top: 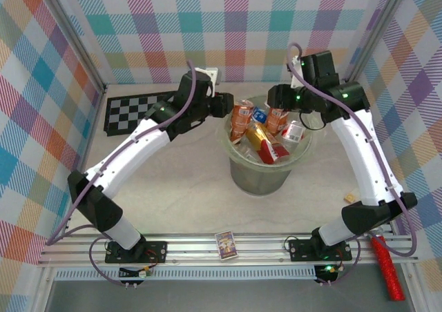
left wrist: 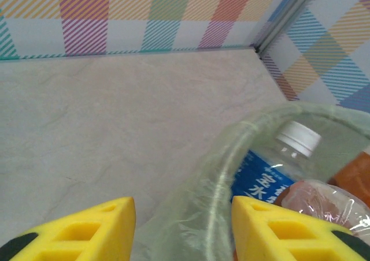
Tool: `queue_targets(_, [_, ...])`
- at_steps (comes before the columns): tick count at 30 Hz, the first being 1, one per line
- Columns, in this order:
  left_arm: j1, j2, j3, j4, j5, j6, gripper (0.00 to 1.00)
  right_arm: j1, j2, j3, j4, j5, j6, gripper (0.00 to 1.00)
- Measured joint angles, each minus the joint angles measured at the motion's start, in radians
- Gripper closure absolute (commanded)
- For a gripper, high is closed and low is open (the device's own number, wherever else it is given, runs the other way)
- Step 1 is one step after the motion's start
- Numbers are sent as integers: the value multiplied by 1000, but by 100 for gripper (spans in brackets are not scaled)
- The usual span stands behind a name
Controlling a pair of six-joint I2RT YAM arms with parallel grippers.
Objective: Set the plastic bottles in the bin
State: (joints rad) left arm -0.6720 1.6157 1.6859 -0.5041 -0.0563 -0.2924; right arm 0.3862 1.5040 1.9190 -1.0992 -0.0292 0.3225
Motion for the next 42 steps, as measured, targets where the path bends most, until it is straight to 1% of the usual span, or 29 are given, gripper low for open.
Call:
queue_targets(5, [6, 48, 12, -25, -55, 2, 54, -6, -3, -43, 30, -34, 0, 50])
queue_targets(6, [8, 51, 12, -31, -59, 2, 53, -6, -6, -43, 32, -37, 0, 48])
queue_targets(10, [8, 53, 11, -55, -59, 13, 42, -21, -11, -2, 8, -36, 3, 40])
queue_targets(12, [10, 49, 11, -55, -59, 21, 37, -57, -34, 6, 2, -35, 6, 35])
queue_targets(14, [10, 39, 11, -56, -58, 28, 34, -123, -68, 4, -12, -35, 11, 33])
queue_targets(16, [10, 23, 10, -64, -58, 34, 32, -214, -119, -18, -16, -45, 14, 31])
queue_targets(19, [10, -13, 8, -71, -58, 50, 29, -370, -207, -80, -27, -103, 17, 21])
queue_targets(21, [22, -42, 6, -74, -60, 58, 27, -484, -260, -138, -31, -176, 13, 15])
queue_targets(24, [47, -89, -11, -72, -62, 71, 21, -576, -302, -228, -31, -304, 6, 12])
queue_targets(28, [130, -165, -90, -70, -57, 69, 11, -591, -310, -352, -9, -451, 3, 11])
queue_targets(32, [266, -242, -226, -48, -8, 31, 0, -591, -310, -462, 30, -556, 6, 11])
queue_targets(35, [357, -278, -332, -20, 18, 6, 0, -587, -310, -508, 60, -595, 15, 12])
queue_targets(37, [402, -287, -389, -10, 24, -7, 0, -565, -310, -527, 87, -608, 29, 12])
queue_targets(42, [477, -312, -527, 25, 19, -29, 0, -442, -303, -549, 161, -588, 66, 12])
